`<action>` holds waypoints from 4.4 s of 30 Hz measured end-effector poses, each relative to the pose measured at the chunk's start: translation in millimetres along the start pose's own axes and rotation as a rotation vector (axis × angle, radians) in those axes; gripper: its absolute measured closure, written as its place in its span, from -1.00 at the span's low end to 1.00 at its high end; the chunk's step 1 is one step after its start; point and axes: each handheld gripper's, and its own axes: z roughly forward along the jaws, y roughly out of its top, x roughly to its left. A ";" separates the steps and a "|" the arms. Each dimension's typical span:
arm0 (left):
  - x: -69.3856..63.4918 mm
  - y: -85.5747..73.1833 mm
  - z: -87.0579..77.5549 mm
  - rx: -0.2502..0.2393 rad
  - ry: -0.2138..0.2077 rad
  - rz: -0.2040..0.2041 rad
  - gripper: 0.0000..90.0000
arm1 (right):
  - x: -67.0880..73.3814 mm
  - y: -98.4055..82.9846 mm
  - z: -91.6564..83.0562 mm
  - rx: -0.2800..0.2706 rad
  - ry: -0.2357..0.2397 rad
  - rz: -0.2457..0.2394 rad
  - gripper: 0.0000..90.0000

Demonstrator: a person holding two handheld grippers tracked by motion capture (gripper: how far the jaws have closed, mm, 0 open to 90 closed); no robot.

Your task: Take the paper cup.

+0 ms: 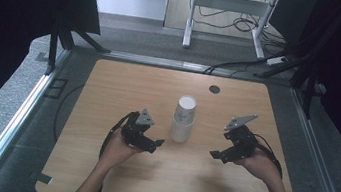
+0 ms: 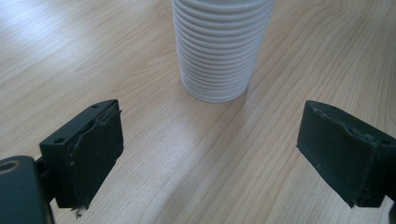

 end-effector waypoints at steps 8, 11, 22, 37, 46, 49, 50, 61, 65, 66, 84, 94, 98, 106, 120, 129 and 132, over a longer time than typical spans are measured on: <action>-1.4 6.4 6.2 -0.002 -0.012 0.010 -0.85 | -0.9 12.0 -1.0 0.012 0.011 -0.017 -0.79; -1.4 8.4 8.3 -0.004 -0.017 0.011 -0.85 | -0.5 16.5 -1.3 0.016 0.009 -0.025 -0.78; -2.4 17.0 15.7 -0.009 -0.022 0.020 -0.85 | -1.3 34.6 -2.7 0.020 0.025 -0.040 -0.80; 2.7 24.7 22.8 -0.031 -0.038 0.008 -0.85 | -5.8 61.2 -6.7 0.050 0.015 -0.025 -0.74; 2.8 31.1 28.3 -0.043 -0.046 0.011 -0.85 | -7.7 78.9 -5.5 0.070 0.024 -0.029 -0.70; 3.7 32.4 29.7 -0.043 -0.049 0.013 -0.85 | -7.7 85.0 -5.0 0.073 0.022 -0.043 -0.70; 4.2 32.7 30.2 -0.041 -0.051 0.013 -0.85 | -7.7 87.1 -4.7 0.075 0.023 -0.044 -0.70; 5.9 37.2 37.9 -0.053 -0.065 0.011 -0.85 | -8.5 110.7 -1.7 0.092 0.021 -0.043 -0.68; 6.1 37.8 39.7 -0.063 -0.062 0.012 -0.81 | -9.1 117.9 -0.2 0.100 0.017 -0.044 -0.67; 6.3 38.0 40.1 -0.068 -0.064 0.008 -0.79 | -9.4 119.7 0.1 0.103 0.015 -0.044 -0.66; 6.4 45.2 49.3 -0.067 -0.074 -0.007 -0.79 | -9.4 153.4 7.3 0.159 0.002 -0.080 -0.60; 5.7 48.1 54.6 -0.078 -0.081 -0.018 -0.73 | -8.4 165.9 14.7 0.174 0.016 -0.071 -0.53; 6.0 48.8 56.0 -0.082 -0.079 -0.020 -0.70 | -9.2 171.1 18.1 0.187 0.017 -0.078 -0.52; 6.6 48.7 58.2 -0.096 -0.085 -0.031 -0.68 | -9.0 180.3 25.6 0.199 0.028 -0.074 -0.43; 4.4 48.1 58.3 -0.125 -0.092 -0.025 -0.52 | -7.5 187.9 29.6 0.245 0.042 -0.072 -0.22; 3.5 48.0 58.0 -0.125 -0.081 -0.018 -0.51 | -7.8 191.1 26.2 0.253 0.041 -0.065 -0.21; 3.6 47.7 58.1 -0.126 -0.083 -0.018 -0.51 | -8.0 193.0 23.8 0.249 0.043 -0.073 -0.21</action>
